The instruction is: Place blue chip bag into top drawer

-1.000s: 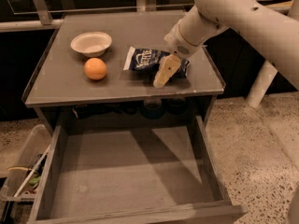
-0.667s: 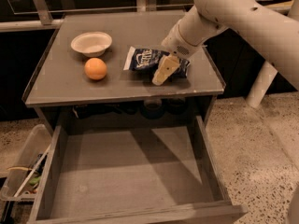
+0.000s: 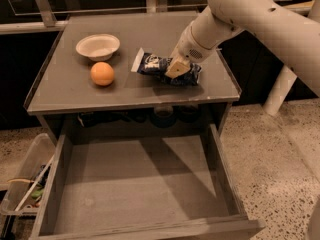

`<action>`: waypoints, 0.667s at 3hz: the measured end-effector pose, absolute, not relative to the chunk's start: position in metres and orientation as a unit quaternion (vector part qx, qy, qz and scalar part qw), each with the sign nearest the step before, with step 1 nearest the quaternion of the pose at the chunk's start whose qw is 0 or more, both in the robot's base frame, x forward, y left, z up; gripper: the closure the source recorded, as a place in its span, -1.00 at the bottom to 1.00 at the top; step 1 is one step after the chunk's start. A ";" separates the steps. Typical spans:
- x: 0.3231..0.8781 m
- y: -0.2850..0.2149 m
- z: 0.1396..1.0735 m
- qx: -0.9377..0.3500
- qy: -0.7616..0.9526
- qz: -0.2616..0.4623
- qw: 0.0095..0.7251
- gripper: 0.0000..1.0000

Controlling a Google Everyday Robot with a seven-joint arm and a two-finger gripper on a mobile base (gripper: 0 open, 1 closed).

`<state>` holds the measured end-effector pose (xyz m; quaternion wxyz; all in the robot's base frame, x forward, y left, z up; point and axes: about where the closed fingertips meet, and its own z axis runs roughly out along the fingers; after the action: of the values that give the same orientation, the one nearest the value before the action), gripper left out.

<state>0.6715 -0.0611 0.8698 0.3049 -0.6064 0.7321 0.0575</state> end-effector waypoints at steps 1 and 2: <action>0.671 -0.061 0.870 -0.606 0.732 0.058 0.305 0.75; 0.671 -0.061 0.870 -0.606 0.732 0.058 0.305 1.00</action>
Offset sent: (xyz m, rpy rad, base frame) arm 0.0000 0.0000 0.0000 0.0000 0.0000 0.0000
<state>0.6715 -0.0610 0.8697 0.3048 -0.6064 0.7321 0.0576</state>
